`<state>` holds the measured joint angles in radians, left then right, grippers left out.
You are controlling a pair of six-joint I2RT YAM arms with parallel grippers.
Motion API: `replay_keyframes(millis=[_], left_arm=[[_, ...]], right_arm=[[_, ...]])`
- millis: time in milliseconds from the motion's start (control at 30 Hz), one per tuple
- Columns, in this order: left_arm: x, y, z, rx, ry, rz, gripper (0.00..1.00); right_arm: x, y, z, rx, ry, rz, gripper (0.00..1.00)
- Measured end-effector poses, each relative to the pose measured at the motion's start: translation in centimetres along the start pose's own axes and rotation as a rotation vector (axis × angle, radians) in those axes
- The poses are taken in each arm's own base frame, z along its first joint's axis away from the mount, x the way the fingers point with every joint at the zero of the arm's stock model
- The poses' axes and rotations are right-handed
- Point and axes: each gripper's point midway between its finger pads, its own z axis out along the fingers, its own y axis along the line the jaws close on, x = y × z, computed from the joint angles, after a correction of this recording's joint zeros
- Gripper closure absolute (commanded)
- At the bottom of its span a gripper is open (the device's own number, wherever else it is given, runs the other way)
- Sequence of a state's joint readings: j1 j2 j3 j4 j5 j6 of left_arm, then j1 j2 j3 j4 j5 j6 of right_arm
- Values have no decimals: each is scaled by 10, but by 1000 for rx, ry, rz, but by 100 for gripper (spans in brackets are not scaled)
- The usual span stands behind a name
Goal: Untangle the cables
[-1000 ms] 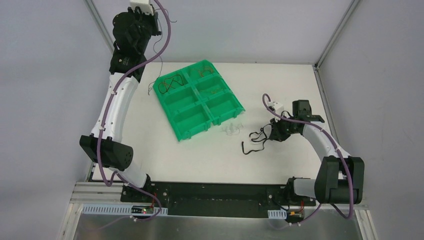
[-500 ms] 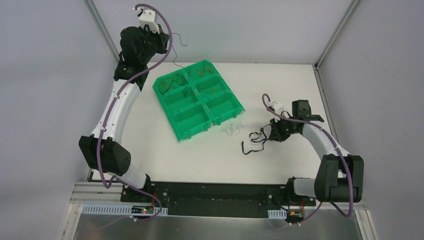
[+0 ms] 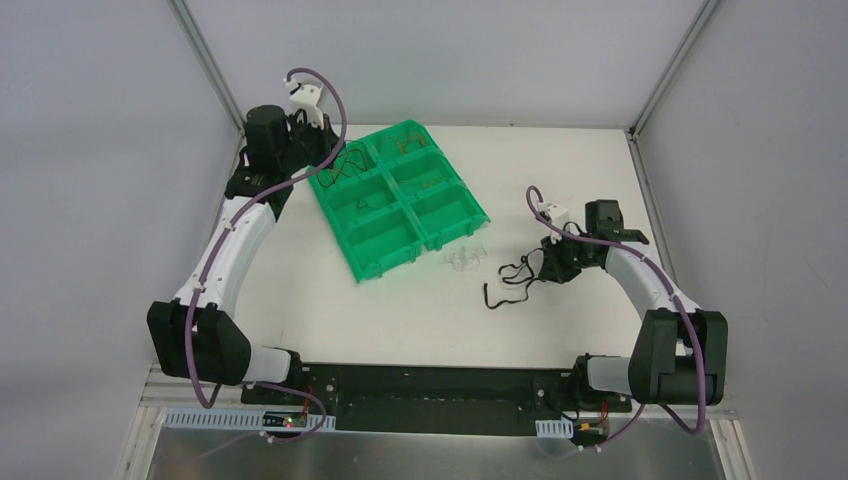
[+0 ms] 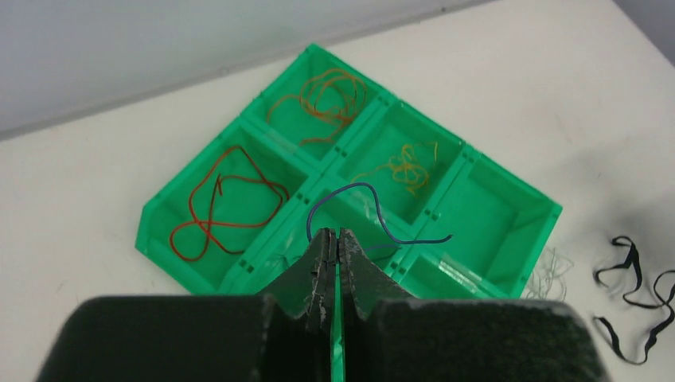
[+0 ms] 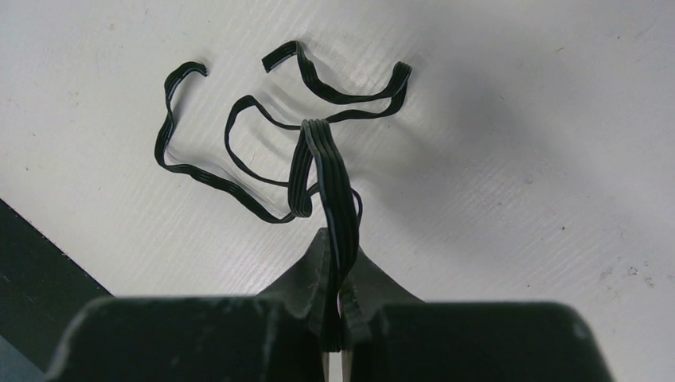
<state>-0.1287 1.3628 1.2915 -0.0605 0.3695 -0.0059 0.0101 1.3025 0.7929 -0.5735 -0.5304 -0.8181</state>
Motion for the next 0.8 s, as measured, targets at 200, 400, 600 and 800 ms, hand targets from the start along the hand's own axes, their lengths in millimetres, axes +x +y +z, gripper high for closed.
replay_keyframes(millis=[200,400,600,800], left_arm=[[51,10,14,-22,135,-25,100],[114,40,43,-129,299,-63,100],[160,53,54,-190,418,-75,100],[179,44,61,-200,472,-51,78]], right_arm=[[0,-1,-1,3,-1,17,100],[-1,-1,-2,7,-2,28,100],[0,-2,-4,17,5,34,100],[-1,0,-6,22,2,47,100]])
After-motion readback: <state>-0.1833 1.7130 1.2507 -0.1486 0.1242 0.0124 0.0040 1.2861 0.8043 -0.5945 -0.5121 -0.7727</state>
